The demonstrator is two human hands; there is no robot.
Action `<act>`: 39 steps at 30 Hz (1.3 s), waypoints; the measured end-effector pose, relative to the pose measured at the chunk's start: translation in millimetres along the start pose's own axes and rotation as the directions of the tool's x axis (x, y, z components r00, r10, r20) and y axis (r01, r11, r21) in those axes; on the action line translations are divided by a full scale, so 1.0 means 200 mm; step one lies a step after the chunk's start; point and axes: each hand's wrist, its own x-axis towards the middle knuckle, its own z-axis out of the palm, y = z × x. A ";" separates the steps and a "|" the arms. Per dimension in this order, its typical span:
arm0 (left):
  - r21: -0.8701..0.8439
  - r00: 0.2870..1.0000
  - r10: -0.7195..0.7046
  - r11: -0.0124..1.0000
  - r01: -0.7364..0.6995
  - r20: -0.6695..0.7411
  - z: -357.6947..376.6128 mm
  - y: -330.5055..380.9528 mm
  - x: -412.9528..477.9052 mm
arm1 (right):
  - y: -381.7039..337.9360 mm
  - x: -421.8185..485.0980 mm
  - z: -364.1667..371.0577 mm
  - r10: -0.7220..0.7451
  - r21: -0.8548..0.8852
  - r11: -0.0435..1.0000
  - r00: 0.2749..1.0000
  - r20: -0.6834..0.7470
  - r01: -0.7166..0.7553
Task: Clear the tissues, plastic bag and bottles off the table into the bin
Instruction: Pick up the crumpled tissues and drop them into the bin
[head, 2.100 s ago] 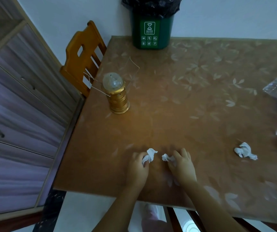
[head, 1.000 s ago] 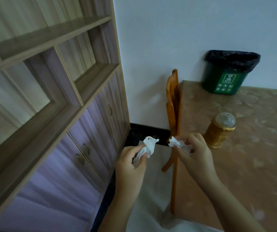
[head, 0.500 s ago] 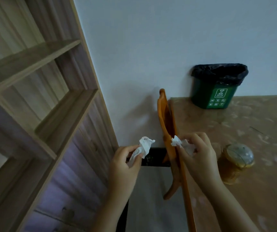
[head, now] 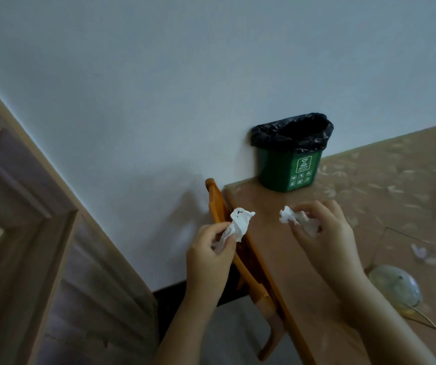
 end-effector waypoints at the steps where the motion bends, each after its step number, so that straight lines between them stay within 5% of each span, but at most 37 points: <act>1: -0.006 0.999 0.021 1.000 -0.021 0.028 0.00 -0.01 0.09 | 0.00 0.05 0.04 0.021 -0.011 1.000 0.999 -0.026 -0.021; 15: -0.025 0.959 0.185 0.983 -0.184 0.213 0.41 -0.14 1.05 | 0.23 0.80 0.28 0.140 -0.172 0.970 0.975 -0.174 -0.170; 25: -0.021 0.940 0.266 0.963 -0.268 0.215 0.99 -0.06 1.54 | 0.68 1.40 0.24 0.166 -0.205 0.961 0.979 -0.117 -0.187; 39: 0.247 0.908 0.301 0.893 -0.376 0.293 1.42 -0.20 1.84 | 1.07 1.78 0.42 0.026 -0.347 0.937 0.999 -0.035 -0.036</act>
